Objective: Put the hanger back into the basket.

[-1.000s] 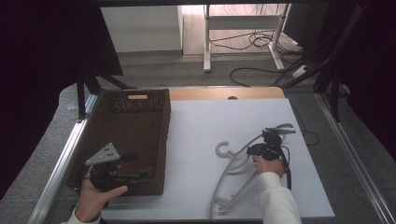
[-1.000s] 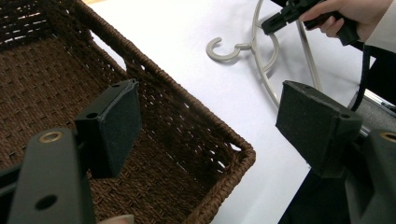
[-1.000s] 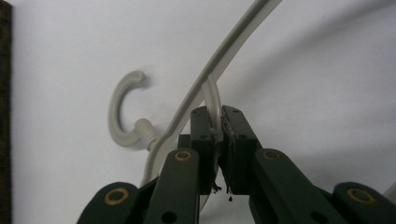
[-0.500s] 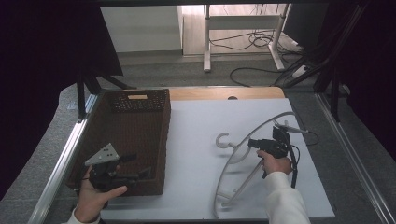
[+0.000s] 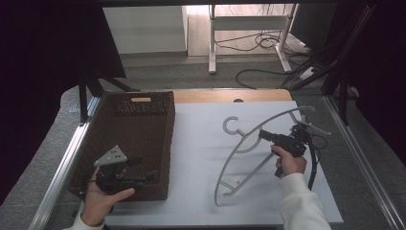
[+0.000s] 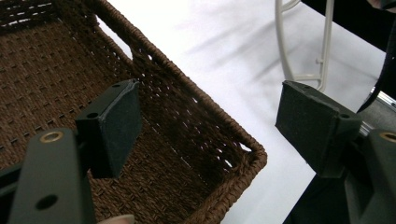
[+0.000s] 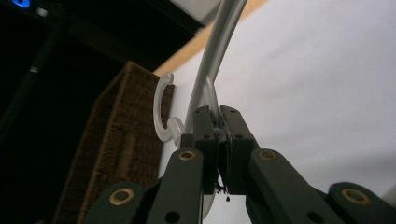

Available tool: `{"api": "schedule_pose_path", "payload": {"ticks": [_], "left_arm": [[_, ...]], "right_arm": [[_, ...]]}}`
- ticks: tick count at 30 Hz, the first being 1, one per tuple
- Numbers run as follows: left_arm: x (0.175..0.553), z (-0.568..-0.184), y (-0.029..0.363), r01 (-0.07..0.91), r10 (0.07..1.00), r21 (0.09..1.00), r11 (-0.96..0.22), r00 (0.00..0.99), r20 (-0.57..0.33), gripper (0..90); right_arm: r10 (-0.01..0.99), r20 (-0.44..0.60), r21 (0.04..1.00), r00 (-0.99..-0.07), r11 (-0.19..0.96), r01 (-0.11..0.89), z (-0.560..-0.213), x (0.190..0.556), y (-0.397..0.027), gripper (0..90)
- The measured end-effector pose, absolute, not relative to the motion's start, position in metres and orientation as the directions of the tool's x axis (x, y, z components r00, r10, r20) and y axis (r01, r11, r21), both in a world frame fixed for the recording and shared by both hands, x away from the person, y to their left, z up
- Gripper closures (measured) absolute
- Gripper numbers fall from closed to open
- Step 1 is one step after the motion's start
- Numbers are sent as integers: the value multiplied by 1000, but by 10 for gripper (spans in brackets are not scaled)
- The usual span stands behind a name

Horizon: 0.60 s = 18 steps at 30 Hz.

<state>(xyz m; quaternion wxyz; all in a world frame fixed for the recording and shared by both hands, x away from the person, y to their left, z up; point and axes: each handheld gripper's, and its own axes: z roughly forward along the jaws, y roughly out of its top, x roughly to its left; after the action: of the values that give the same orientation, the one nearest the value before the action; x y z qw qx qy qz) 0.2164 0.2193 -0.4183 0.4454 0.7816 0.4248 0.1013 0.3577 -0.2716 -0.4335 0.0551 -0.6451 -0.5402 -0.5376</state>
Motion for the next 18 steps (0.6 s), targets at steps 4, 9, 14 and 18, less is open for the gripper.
{"api": "schedule_pose_path", "payload": {"ticks": [4, 9, 14, 18], "left_arm": [[218, -418, 216, 582, 762, 774, -248, 611, -215, 223], [221, -416, 207, 585, 758, 769, -256, 615, -215, 225], [227, -410, 194, 588, 747, 765, -263, 626, -224, 227], [233, -404, 184, 586, 745, 766, -264, 628, -224, 228]], "right_arm": [[598, 776, 515, -198, -420, 747, -431, 356, -276, 865], [547, 799, 520, -249, -422, 743, -429, 357, -275, 865], [466, 825, 526, -320, -423, 738, -429, 364, -268, 865], [395, 834, 535, -385, -415, 736, -428, 369, -259, 865]]}}
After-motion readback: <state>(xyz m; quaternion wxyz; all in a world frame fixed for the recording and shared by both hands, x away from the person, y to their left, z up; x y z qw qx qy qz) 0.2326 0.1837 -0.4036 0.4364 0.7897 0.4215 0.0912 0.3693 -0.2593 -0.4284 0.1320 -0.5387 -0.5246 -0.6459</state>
